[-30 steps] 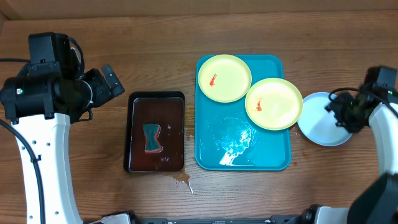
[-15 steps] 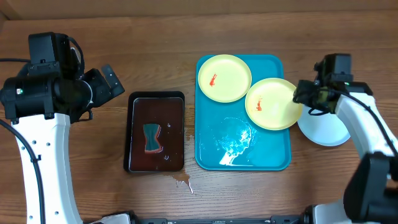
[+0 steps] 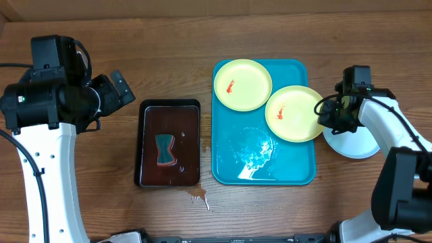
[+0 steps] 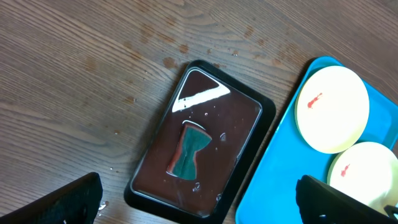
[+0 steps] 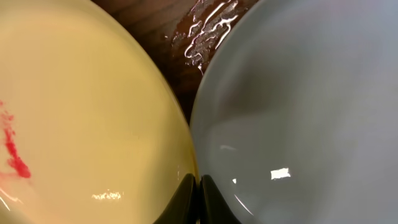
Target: Clean dirty plates on tray and stack at the side
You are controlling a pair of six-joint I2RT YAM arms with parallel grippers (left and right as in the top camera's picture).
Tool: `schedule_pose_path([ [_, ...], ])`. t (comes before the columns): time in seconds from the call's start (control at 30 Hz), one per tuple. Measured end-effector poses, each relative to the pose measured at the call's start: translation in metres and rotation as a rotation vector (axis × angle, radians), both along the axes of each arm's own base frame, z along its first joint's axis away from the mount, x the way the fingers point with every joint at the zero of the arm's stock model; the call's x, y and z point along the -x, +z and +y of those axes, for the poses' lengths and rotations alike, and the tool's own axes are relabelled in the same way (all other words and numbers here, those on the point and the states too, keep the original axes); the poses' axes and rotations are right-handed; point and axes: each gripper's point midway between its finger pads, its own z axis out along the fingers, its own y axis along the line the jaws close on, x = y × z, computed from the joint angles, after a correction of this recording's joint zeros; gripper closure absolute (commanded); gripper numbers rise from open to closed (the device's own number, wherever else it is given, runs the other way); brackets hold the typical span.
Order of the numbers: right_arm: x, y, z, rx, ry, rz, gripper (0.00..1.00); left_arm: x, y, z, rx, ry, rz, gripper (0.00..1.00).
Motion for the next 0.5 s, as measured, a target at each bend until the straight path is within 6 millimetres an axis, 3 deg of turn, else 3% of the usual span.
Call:
schedule_pose_path([
  [0.1, 0.006, 0.019, 0.001, -0.004, -0.027, -0.015, 0.96, 0.0, 0.0, 0.0, 0.0, 0.0, 0.0, 0.0],
  [0.3, 0.022, 0.084, 0.014, -0.057, -0.044, -0.118, 0.96, 0.0, 0.0, 0.0, 0.0, 0.0, 0.0, 0.0],
  [0.4, 0.039, 0.088, 0.03, -0.087, -0.01, -0.077, 0.96, 0.0, 0.0, 0.0, 0.0, 0.0, 0.0, 0.0],
  [0.5, 0.047, 0.078, 0.052, -0.107, 0.051, -0.043, 0.96, 0.0, 0.0, 0.0, 0.0, 0.0, 0.0, 0.0],
])
